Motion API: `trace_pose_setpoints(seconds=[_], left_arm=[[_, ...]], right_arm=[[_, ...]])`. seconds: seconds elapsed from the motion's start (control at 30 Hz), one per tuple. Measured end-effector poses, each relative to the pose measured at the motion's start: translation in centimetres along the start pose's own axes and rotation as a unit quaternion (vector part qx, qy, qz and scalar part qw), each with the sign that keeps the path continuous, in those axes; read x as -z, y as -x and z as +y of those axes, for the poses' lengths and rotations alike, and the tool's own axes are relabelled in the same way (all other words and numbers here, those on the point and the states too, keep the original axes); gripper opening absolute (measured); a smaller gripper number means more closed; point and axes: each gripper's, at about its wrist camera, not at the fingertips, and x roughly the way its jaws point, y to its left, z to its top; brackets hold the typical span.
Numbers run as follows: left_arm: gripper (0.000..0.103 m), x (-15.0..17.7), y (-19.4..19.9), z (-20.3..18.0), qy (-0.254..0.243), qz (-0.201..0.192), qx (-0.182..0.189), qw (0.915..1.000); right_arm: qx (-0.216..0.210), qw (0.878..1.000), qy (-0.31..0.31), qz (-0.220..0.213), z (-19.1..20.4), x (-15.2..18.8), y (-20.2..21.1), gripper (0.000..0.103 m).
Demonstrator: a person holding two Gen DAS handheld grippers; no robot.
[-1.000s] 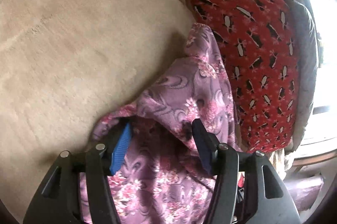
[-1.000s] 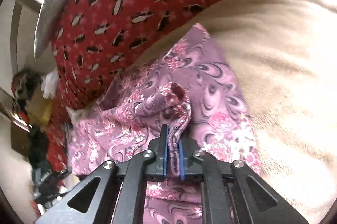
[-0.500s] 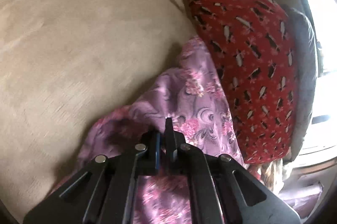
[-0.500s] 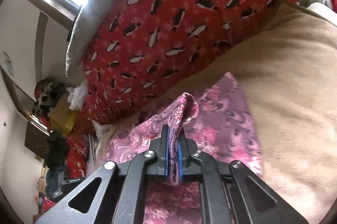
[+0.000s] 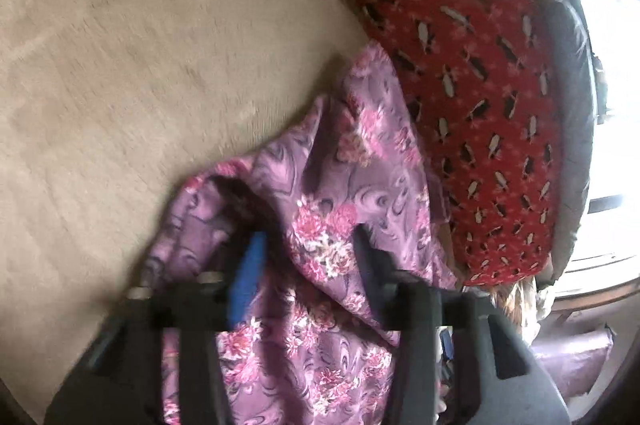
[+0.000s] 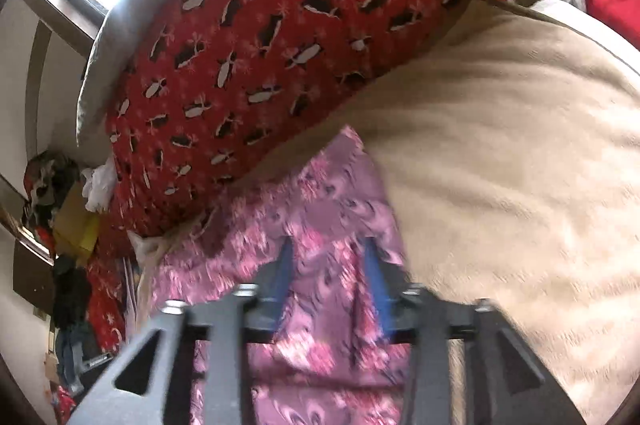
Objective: Fold small clothes
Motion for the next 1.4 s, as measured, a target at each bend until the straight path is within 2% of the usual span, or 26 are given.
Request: trace_pose_setpoints(seconds=[0.13, 0.17, 0.2, 0.23, 0.27, 0.3, 0.33, 0.4, 0.47, 0.53, 0.57, 0.6, 0.67, 0.7, 0.77, 0.8, 0.83, 0.9, 0.97, 1.07, 1.13, 1.17, 1.27, 1.3, 1.33, 1.4], left_arm=[[0.047, -0.4, -1.1, -0.4, 0.007, 0.005, -0.006, 0.9999], [0.045, -0.7, -1.0, -0.7, 0.003, 0.002, -0.006, 1.0], [0.03, -0.7, -0.8, -0.7, 0.001, 0.0, -0.006, 1.0], [0.022, -1.0, -0.8, -0.8, -0.003, -0.002, -0.005, 1.0], [0.009, -1.1, -0.8, -0.7, -0.005, -0.001, -0.006, 1.0], [0.005, -1.3, -1.0, -0.6, -0.006, -0.001, -0.01, 0.9999], [0.005, -1.4, -1.0, -0.4, -0.006, -0.004, -0.014, 0.9999], [0.005, -1.4, -1.2, 0.4, -0.005, -0.012, -0.032, 0.9994], [0.004, -1.3, -1.7, 1.2, 0.003, -0.005, -0.03, 0.9995], [0.004, -1.1, -1.6, 1.4, 0.005, -0.004, -0.024, 0.9997], [0.004, -1.1, -1.4, 1.2, 0.001, -0.005, -0.023, 0.9997], [0.004, -1.0, -1.4, 1.0, -0.003, -0.005, -0.022, 0.9997], [0.004, -0.9, -1.3, 0.9, -0.002, 0.0, -0.017, 0.9999], [0.004, -0.8, -1.3, 0.8, 0.0, 0.002, -0.013, 0.9999], [0.004, -0.6, -1.1, 0.8, 0.005, 0.004, -0.007, 1.0], [0.006, -0.6, -1.0, 0.8, 0.006, 0.004, -0.003, 1.0], [0.008, -0.5, -0.9, 0.9, 0.009, 0.005, 0.003, 0.9999], [0.027, -0.5, -1.0, 1.1, 0.019, 0.005, 0.005, 0.9998], [0.027, -0.7, -1.3, 1.3, 0.031, 0.009, 0.008, 0.9994], [0.027, -0.9, -1.0, 1.0, 0.024, 0.005, 0.01, 0.9997], [0.027, -1.1, -0.9, 0.9, 0.02, 0.0, 0.008, 0.9998], [0.027, -1.2, -1.0, 1.0, 0.022, -0.001, 0.007, 0.9997], [0.027, -1.2, -1.4, 1.4, 0.033, 0.003, 0.014, 0.9993], [0.027, -1.3, -1.3, 1.4, 0.033, 0.002, 0.014, 0.9994], [0.027, -1.2, -1.3, 1.2, 0.031, 0.0, 0.01, 0.9995], [0.023, -1.3, -1.3, 0.8, 0.026, -0.002, 0.007, 0.9996]], right_arm=[[0.024, 0.997, 0.061, 0.047, 2.1, 0.3, -3.4, 0.053], [0.027, 0.994, 0.087, 0.052, 2.9, 0.6, -3.9, 0.039], [0.027, 0.989, 0.13, 0.06, 4.1, 0.7, -4.2, 0.023], [0.033, 0.985, 0.158, 0.065, 4.9, 0.8, -4.3, 0.005], [0.039, 0.98, 0.185, 0.06, 5.6, 0.8, -4.2, 0.004], [0.035, 0.977, 0.204, 0.044, 6.3, 0.6, -3.7, 0.004], [0.029, 0.978, 0.206, 0.024, 6.5, 0.2, -3.0, 0.004], [0.022, 0.986, 0.165, -0.013, 5.4, -1.1, -1.8, 0.004], [0.037, 0.992, 0.12, 0.001, 3.2, -1.8, -2.6, 0.004], [0.071, 0.99, 0.107, 0.052, 1.6, -1.3, -4.3, 0.004], [0.083, 0.989, 0.106, 0.061, 1.3, -1.1, -4.6, 0.005], [0.086, 0.99, 0.099, 0.047, 1.4, -1.1, -4.2, 0.005], [0.069, 0.994, 0.087, -0.002, 2.6, -1.2, -2.9, 0.011], [0.061, 0.994, 0.093, -0.01, 3.4, -1.2, -2.8, 0.012], [0.039, 0.99, 0.133, -0.001, 6.2, -1.1, -3.5, 0.03], [0.028, 0.987, 0.158, 0.007, 7.6, -0.9, -4.2, 0.036], [0.023, 0.983, 0.184, 0.015, 8.9, -0.5, -5.1, 0.045], [0.028, 0.971, 0.234, 0.034, 11.2, 0.1, -6.8, 0.048], [0.045, 0.959, 0.274, 0.057, 12.4, 1.0, -8.9, 0.05], [0.039, 0.937, 0.329, 0.114, 14.0, 2.4, -11.0, 0.05], [0.047, 0.915, 0.385, 0.115, 15.1, 3.6, -11.2, 0.049], [0.054, 0.908, 0.399, 0.116, 15.4, 3.9, -11.3, 0.049], [0.063, 0.902, 0.409, 0.12, 15.7, 4.2, -12.0, 0.049], [0.071, 0.892, 0.428, 0.127, 15.9, 4.5, -12.4, 0.049], [0.083, 0.876, 0.455, 0.136, 16.1, 5.1, -12.9, 0.046], [0.101, 0.843, 0.508, 0.148, 16.7, 6.5, -13.4, 0.009]])
